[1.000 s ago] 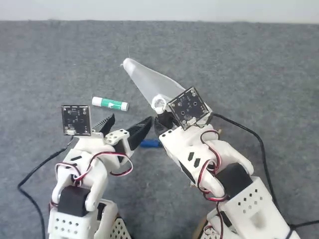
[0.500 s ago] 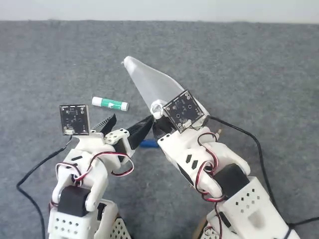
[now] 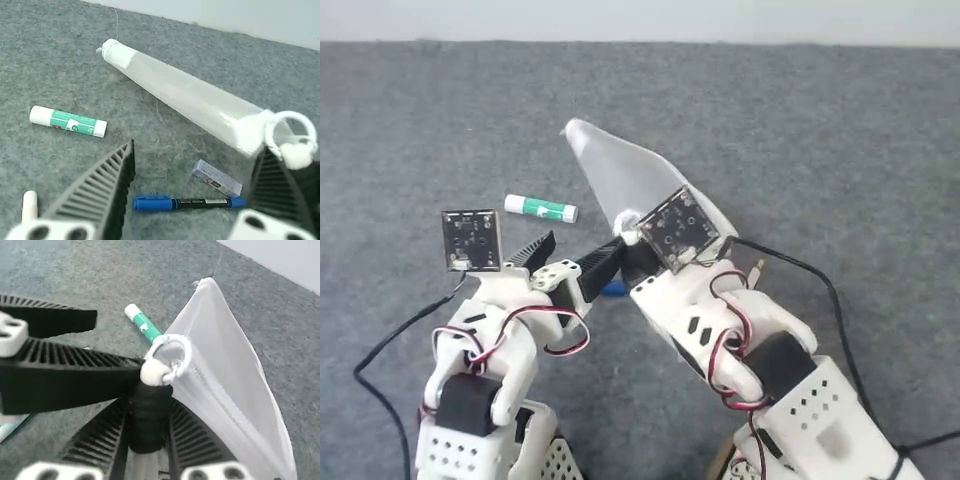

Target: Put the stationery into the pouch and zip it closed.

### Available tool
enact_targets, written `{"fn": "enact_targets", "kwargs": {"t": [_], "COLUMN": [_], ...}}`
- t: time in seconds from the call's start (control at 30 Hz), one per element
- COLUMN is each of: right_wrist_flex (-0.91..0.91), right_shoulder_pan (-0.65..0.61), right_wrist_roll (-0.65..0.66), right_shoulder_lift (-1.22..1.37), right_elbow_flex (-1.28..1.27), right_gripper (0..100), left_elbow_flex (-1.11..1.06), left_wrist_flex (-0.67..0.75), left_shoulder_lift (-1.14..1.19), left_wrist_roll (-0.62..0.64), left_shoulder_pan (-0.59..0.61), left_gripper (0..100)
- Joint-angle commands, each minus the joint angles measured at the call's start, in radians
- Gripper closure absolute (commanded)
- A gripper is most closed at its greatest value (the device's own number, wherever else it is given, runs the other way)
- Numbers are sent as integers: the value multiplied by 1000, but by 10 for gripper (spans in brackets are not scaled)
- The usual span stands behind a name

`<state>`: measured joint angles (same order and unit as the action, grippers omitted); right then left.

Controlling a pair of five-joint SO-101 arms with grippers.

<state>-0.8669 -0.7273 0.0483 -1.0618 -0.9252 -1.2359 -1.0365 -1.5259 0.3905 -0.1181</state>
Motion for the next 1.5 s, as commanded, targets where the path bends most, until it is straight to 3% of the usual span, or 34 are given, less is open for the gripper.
{"fn": "enact_targets", "kwargs": {"t": [0.0,0.17,0.57,0.73,1.27,1.47], "right_wrist_flex": [-22,-24,-58,-73,-73,-94], "right_shoulder_pan": [-27,-30,-25,-21,73,67], "right_wrist_roll": [49,52,55,98,104,161], "right_shoulder_lift": [-30,-30,-31,-31,-31,-31], "right_elbow_flex": [6,-5,-15,-20,-15,-14], "right_gripper": [992,992,992,992,992,992], "left_elbow_flex": [18,-54,-59,-76,-99,-102], "left_wrist_flex": [29,115,115,115,115,115], "left_shoulder_lift": [-15,-14,-15,-15,-15,-15], "left_wrist_roll": [31,54,48,-17,-87,-242], "left_shoulder_pan": [-5,2,35,114,121,120], "left_gripper": [643,644,680,680,685,825]}}
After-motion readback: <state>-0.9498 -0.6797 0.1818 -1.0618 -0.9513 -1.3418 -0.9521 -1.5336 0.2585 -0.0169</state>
